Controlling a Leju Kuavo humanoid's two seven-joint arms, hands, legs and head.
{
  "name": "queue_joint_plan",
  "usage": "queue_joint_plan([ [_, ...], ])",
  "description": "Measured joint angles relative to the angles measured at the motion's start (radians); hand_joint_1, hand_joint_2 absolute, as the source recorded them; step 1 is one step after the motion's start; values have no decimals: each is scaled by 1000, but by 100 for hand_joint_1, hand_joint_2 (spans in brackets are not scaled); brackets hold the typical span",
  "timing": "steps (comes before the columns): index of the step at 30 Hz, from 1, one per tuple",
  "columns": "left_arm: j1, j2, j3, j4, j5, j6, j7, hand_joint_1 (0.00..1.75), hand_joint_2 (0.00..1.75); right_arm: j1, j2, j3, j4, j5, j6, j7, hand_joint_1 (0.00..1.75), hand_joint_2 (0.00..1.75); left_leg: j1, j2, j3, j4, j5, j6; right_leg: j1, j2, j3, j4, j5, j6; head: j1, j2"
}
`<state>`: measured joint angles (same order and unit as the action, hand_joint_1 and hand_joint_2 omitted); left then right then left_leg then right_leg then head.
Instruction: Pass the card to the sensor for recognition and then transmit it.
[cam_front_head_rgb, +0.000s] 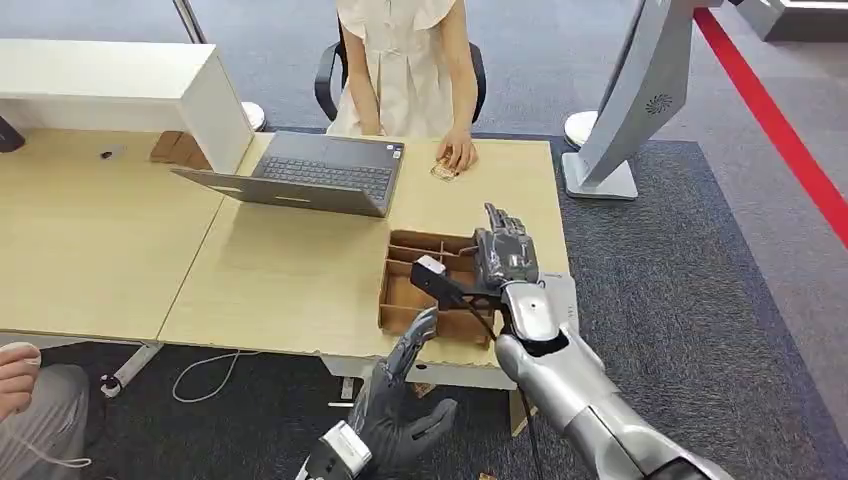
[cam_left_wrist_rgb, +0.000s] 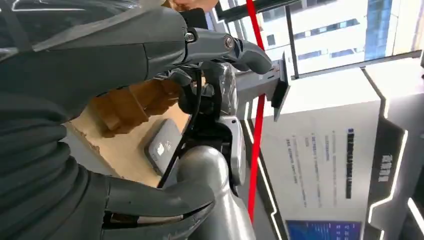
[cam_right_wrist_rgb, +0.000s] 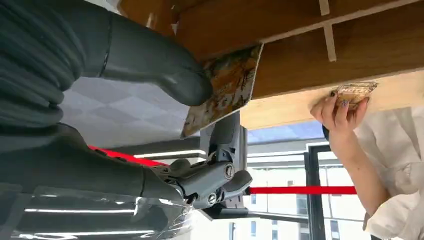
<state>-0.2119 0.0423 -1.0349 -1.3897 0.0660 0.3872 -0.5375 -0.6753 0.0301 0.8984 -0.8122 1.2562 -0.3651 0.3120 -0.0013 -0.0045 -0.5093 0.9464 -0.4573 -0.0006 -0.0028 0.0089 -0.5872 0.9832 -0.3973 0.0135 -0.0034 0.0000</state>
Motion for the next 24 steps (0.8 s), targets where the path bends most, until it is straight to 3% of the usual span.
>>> queue_joint_plan([
  [17,-2,-9,6,26,-11,-32,-5,0,175,5,-18,-17,-11,14,11,29,175,175,0,0,0,0,0,0,0,0,0,0,0,0,0,0],
  [24,-3,-12,6,38,-11,-32,-7,0,175,7,-31,-42,-65,14,-71,57,175,175,0,0,0,0,0,0,0,0,0,0,0,0,0,0],
])
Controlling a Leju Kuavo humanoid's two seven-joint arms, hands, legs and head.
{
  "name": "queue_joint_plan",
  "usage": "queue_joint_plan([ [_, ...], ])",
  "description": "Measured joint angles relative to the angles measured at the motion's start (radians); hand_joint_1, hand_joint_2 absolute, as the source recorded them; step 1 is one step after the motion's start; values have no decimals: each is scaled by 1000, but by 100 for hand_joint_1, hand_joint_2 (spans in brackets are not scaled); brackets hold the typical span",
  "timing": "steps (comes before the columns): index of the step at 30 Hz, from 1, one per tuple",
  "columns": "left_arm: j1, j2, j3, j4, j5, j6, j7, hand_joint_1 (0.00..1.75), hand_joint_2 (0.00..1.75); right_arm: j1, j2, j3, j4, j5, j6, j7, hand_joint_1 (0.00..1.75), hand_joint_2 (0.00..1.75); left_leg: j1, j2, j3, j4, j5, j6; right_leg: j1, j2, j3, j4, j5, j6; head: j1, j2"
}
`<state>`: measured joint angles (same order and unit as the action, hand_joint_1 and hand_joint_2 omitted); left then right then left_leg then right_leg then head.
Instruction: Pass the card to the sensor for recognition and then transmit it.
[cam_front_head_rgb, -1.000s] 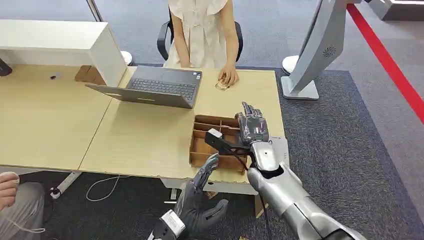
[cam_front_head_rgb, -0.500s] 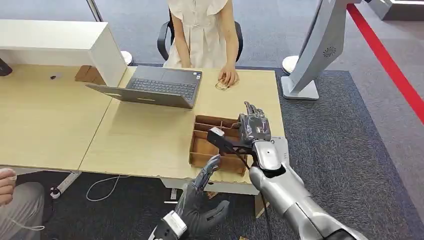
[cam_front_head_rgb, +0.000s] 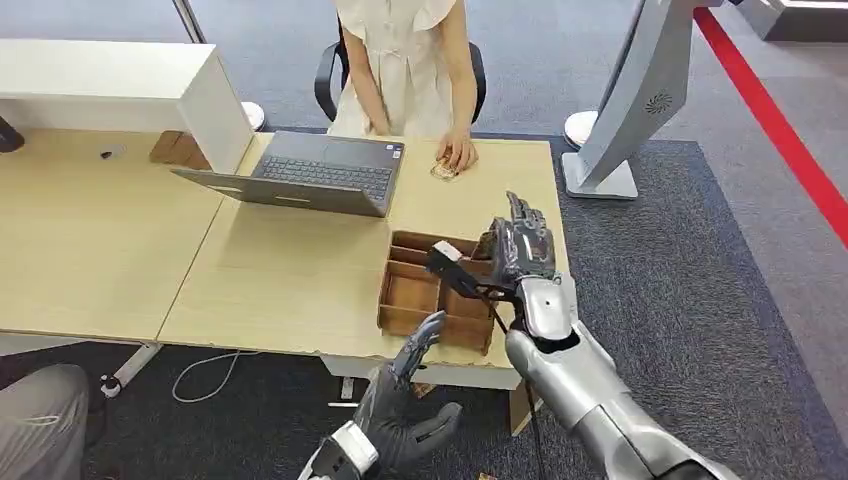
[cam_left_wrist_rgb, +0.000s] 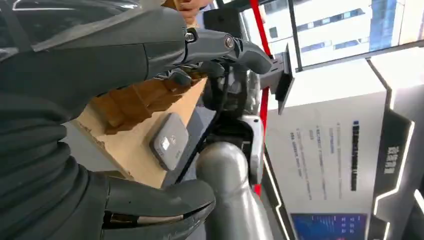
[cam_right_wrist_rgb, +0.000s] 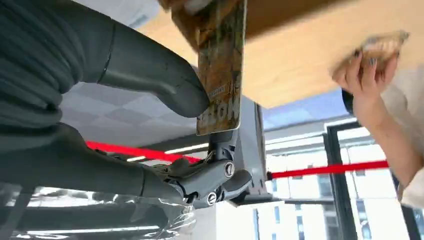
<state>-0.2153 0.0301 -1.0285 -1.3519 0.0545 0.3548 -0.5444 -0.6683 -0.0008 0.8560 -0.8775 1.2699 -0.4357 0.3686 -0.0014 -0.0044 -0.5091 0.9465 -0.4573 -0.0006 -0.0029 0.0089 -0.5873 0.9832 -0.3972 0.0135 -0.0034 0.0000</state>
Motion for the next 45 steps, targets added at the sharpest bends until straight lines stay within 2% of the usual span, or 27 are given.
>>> queue_joint_plan([
  [6,-1,-2,0,8,-4,-17,-5,0,175,-26,-53,-54,-172,14,83,71,175,175,0,0,1,0,0,0,0,0,0,0,0,0,0,0],
  [10,0,-4,0,13,-13,-40,-5,0,175,-23,-98,-81,-261,14,98,96,175,175,-1,0,1,0,0,0,-1,0,0,0,0,0,0,0],
  [16,-1,-5,0,16,-18,-73,-5,0,175,-11,-141,-97,-316,15,126,113,175,175,-1,0,1,0,0,0,0,0,0,0,0,0,0,0],
  [19,-1,-5,0,17,-19,-90,-5,0,175,-11,-155,-97,-323,23,153,120,175,175,0,0,0,0,0,0,0,0,0,0,0,0,0,0],
  [20,-2,-5,0,18,-18,-98,-5,0,175,-13,-159,-96,-325,27,185,124,175,175,0,0,0,0,0,0,0,0,0,0,0,0,0,0],
  [24,-10,-8,-10,25,-15,-116,-18,0,175,-39,-161,-90,-314,29,261,125,175,175,0,0,0,0,0,0,0,0,0,0,0,0,0,0],
  [31,-23,-11,-29,33,5,-114,-28,0,175,-131,-140,-69,-265,4,301,122,175,175,0,0,0,0,0,0,0,0,0,1,0,0,0,0],
  [40,-35,-11,-50,45,28,-93,-33,0,175,-244,-88,-34,-158,-35,284,90,175,175,0,0,-1,0,0,0,0,0,0,1,0,0,0,0],
  [45,-40,-13,-57,54,33,-90,-35,0,175,-270,-74,-18,-107,-53,263,89,175,175,0,0,-1,0,0,0,0,0,0,0,0,0,0,0],
])
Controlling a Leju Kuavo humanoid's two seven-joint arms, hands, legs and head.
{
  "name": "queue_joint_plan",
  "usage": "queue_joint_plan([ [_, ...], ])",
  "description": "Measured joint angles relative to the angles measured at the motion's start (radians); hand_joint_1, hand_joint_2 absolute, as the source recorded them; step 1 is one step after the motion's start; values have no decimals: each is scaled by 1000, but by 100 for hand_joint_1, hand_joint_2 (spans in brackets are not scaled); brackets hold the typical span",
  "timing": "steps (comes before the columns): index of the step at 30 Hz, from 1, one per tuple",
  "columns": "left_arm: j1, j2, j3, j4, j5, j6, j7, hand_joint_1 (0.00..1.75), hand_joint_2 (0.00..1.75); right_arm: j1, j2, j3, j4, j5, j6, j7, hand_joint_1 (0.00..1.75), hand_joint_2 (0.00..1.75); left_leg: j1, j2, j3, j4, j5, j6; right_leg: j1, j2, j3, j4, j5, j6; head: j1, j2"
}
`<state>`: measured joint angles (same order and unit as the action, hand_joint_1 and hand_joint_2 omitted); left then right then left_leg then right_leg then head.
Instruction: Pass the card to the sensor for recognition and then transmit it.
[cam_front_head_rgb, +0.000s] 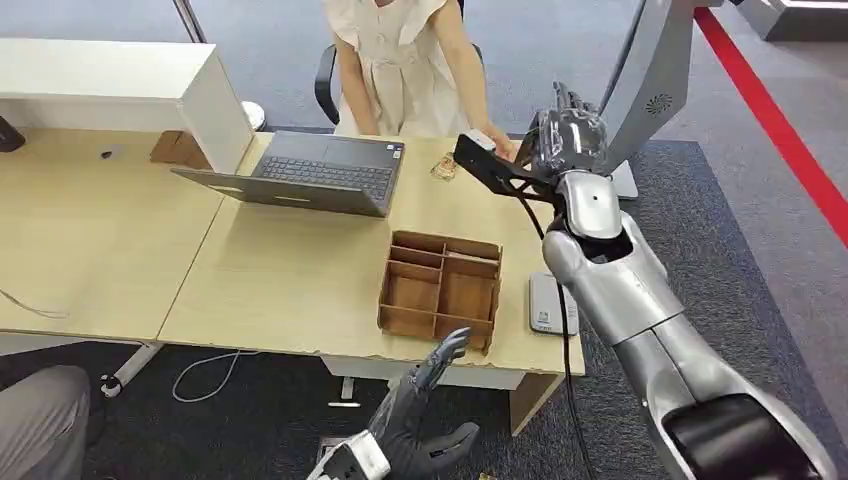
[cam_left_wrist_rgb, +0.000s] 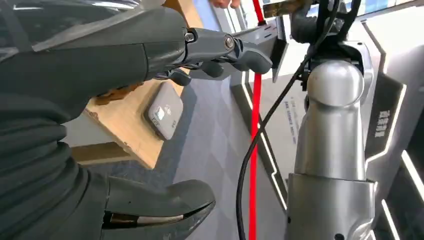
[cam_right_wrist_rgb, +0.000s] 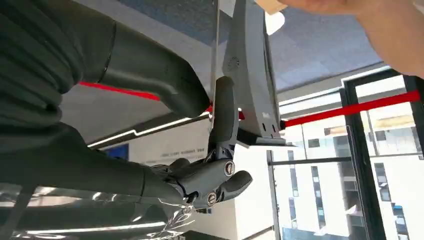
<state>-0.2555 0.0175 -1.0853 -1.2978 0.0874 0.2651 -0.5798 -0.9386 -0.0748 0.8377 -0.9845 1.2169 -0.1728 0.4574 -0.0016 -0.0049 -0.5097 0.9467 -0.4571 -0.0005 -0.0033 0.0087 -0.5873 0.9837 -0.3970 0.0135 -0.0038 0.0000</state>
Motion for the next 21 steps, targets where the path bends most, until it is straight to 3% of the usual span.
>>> queue_joint_plan([
  [5,-6,-1,-9,11,15,16,-1,0,175,-3,4,10,48,-31,-35,0,175,175,0,0,0,0,0,0,0,0,0,0,0,0,0,0],
  [21,-11,-4,-19,22,27,41,-17,0,175,-16,23,33,131,-47,-51,0,175,175,0,0,0,0,0,0,0,0,0,0,0,0,0,0],
])
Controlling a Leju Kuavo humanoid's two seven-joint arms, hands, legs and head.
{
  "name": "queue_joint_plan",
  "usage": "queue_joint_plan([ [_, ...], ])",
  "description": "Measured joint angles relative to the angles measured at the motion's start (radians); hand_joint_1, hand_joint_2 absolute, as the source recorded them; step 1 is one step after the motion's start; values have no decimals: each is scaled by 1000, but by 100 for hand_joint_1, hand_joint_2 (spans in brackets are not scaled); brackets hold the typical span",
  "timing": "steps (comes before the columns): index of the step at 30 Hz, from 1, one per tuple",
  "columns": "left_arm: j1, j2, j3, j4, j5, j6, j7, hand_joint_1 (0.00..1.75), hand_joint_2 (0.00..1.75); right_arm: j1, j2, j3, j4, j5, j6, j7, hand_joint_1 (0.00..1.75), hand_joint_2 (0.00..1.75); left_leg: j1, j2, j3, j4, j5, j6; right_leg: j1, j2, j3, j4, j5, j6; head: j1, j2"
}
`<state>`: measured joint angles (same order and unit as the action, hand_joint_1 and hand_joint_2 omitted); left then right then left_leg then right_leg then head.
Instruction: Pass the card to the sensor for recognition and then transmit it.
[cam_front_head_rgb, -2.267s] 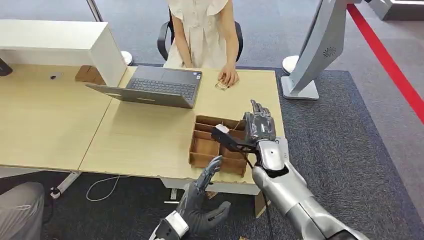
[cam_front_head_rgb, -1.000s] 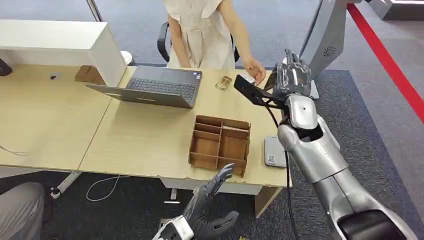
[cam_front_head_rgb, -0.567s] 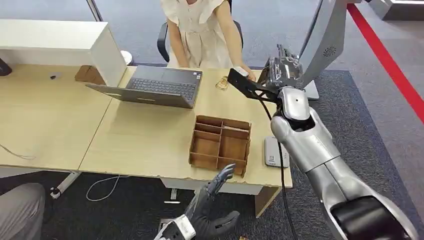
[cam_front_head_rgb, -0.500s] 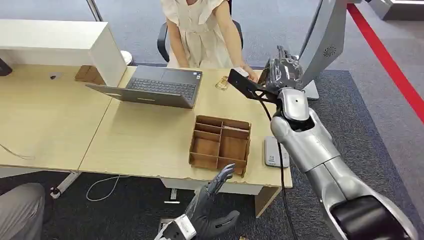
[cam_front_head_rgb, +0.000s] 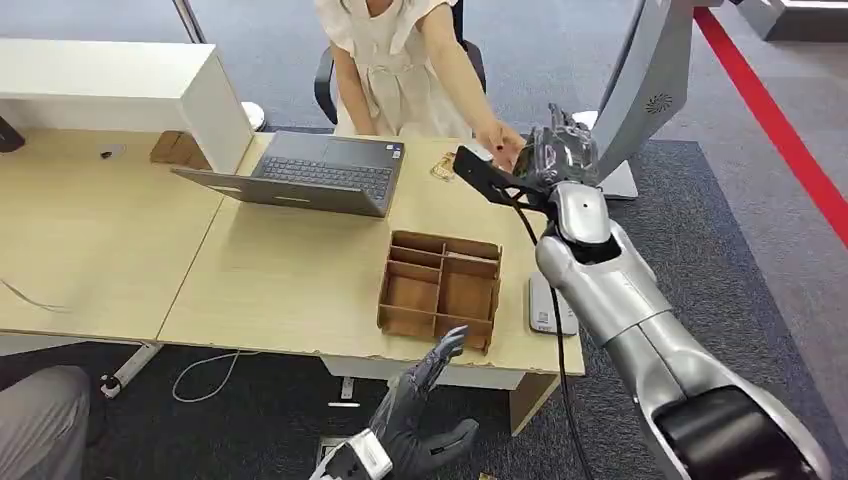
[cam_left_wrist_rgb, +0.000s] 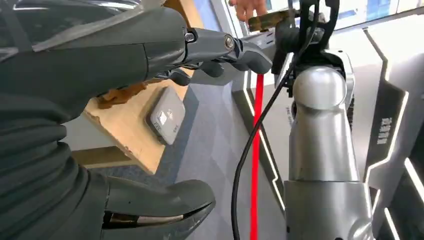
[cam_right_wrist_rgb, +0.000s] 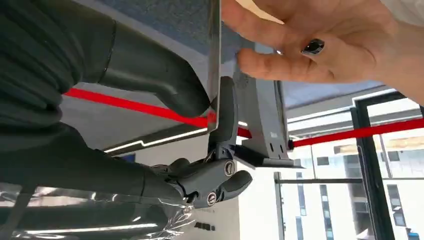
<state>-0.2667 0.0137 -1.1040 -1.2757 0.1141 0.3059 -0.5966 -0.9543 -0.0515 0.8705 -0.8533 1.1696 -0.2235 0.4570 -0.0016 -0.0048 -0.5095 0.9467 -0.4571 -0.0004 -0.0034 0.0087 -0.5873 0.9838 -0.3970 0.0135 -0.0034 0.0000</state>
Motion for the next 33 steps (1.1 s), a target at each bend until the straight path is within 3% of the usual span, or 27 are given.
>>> queue_joint_plan([
  [24,-11,-13,-3,38,-10,-23,1,0,175,-24,14,24,59,0,-6,-6,175,175,0,0,0,0,0,0,0,0,0,0,0,0,0,0],
  [25,-11,-13,-3,38,-10,-23,2,0,175,-24,14,24,59,0,-6,-6,161,175,0,0,0,0,0,0,0,0,0,0,0,0,0,0],
  [26,-11,-13,-3,38,-11,-23,5,0,175,-24,14,24,60,0,-6,-6,58,175,0,0,0,0,0,0,0,0,0,0,0,0,0,0],
  [27,-11,-13,-3,38,-11,-23,6,0,175,-25,14,24,63,-2,-6,-6,0,175,0,0,0,0,0,0,0,0,0,0,0,0,0,0],
  [33,-10,-13,-1,38,-24,-23,21,0,175,-25,14,26,69,23,-26,17,0,175,0,0,0,0,0,0,0,0,0,0,0,0,0,0],
])
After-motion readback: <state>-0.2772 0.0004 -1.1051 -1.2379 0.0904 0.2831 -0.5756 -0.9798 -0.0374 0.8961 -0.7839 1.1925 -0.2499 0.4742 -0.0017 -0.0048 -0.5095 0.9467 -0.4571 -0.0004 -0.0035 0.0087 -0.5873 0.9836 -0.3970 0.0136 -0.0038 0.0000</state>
